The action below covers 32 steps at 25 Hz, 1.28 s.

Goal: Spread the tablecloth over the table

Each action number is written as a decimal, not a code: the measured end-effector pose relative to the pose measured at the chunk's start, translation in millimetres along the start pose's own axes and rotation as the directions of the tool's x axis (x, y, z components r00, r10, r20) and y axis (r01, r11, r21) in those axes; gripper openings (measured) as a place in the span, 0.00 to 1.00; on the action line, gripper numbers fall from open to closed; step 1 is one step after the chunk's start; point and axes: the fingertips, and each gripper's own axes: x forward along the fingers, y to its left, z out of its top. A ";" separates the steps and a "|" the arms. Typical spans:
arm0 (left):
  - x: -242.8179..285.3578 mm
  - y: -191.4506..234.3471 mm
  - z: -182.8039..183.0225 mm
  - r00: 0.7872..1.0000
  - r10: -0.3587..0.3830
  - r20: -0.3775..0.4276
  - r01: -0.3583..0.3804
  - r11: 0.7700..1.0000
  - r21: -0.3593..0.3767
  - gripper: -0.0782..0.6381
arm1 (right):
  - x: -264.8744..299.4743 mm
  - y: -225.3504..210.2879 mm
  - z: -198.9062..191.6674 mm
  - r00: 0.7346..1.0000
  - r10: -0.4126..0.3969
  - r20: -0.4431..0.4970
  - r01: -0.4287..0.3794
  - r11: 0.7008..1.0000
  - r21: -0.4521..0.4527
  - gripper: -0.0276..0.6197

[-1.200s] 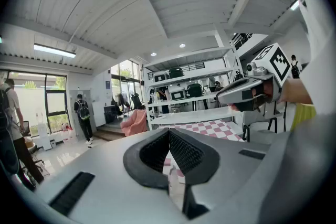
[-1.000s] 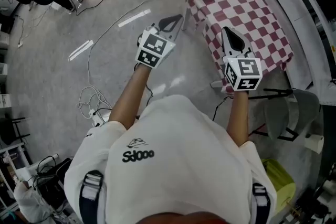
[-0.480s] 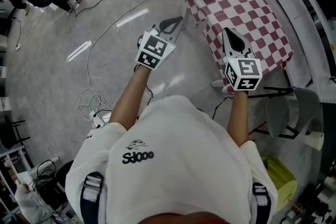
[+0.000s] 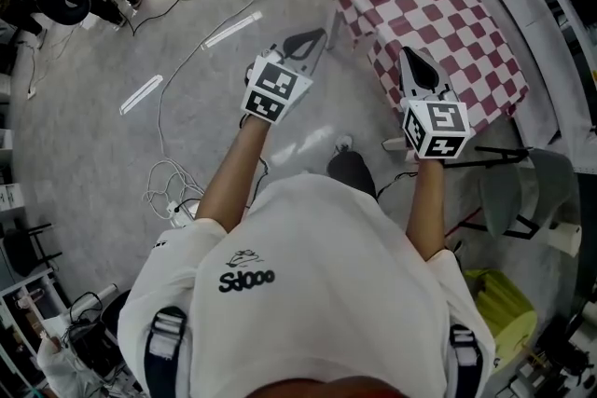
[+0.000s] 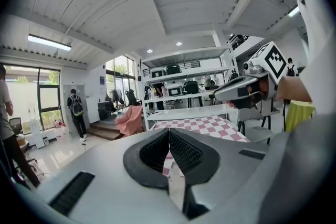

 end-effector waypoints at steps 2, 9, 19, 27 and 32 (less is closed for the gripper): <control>6.8 6.8 -2.2 1.000 -0.009 -0.006 0.009 1.000 0.002 0.15 | 9.5 -3.3 0.8 1.000 -0.004 0.002 0.004 1.000 0.001 0.08; 50.2 40.4 -2.4 1.000 -0.013 -0.012 0.013 1.000 -0.002 0.15 | 57.2 -33.1 0.5 1.000 0.004 -0.004 -0.004 1.000 0.009 0.08; 174.6 106.4 10.5 0.999 -0.019 -0.049 0.019 1.000 -0.004 0.15 | 165.0 -131.1 8.4 1.000 0.009 -0.009 -0.009 1.000 0.030 0.08; 275.0 160.8 27.1 0.997 -0.037 -0.061 0.036 0.999 -0.015 0.15 | 243.1 -200.7 20.1 0.999 0.024 -0.029 -0.022 0.999 0.047 0.08; 326.8 185.9 34.0 0.996 -0.062 -0.062 0.060 0.998 -0.032 0.15 | 282.1 -227.1 19.3 0.998 0.029 -0.054 -0.027 0.999 0.043 0.08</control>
